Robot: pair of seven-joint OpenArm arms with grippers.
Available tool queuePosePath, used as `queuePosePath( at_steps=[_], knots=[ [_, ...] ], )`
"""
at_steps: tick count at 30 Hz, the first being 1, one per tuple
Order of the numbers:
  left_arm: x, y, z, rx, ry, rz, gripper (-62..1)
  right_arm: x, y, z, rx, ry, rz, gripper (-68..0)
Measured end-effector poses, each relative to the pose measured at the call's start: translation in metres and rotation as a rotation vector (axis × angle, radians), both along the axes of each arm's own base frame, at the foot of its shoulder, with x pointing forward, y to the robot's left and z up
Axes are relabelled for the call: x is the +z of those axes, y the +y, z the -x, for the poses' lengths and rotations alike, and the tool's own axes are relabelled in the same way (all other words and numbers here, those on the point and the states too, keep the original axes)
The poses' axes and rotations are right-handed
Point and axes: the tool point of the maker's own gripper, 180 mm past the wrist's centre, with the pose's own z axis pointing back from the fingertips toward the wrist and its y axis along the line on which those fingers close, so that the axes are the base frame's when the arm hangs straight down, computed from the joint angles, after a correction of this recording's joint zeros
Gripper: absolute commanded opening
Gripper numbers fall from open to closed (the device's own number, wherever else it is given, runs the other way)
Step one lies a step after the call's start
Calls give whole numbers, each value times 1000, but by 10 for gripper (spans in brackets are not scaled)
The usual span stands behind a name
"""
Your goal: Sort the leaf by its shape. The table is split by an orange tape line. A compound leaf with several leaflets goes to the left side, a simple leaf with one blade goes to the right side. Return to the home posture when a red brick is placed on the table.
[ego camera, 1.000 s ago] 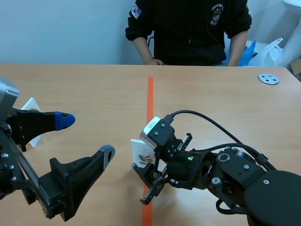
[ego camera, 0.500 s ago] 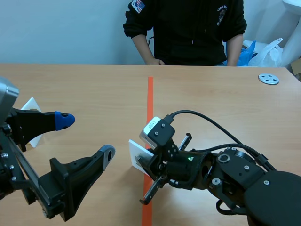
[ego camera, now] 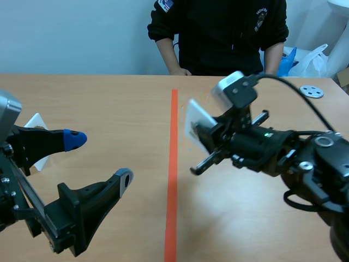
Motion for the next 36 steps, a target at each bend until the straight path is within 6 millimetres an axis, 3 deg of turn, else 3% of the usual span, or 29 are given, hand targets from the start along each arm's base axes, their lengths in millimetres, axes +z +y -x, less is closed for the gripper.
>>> queuePosePath(
  at_steps=[10,15,25,36],
  knots=[
    [0,0,0,0,0,0,14,24,-123,-25,-371,16,-102,-662],
    [0,0,0,0,0,0,14,20,-172,-30,-526,30,-48,-662],
    [0,0,0,0,0,0,14,-19,-230,-64,-674,116,-53,-662],
    [0,0,0,0,0,0,14,-48,-261,-99,-788,164,-22,-662]
  ],
)
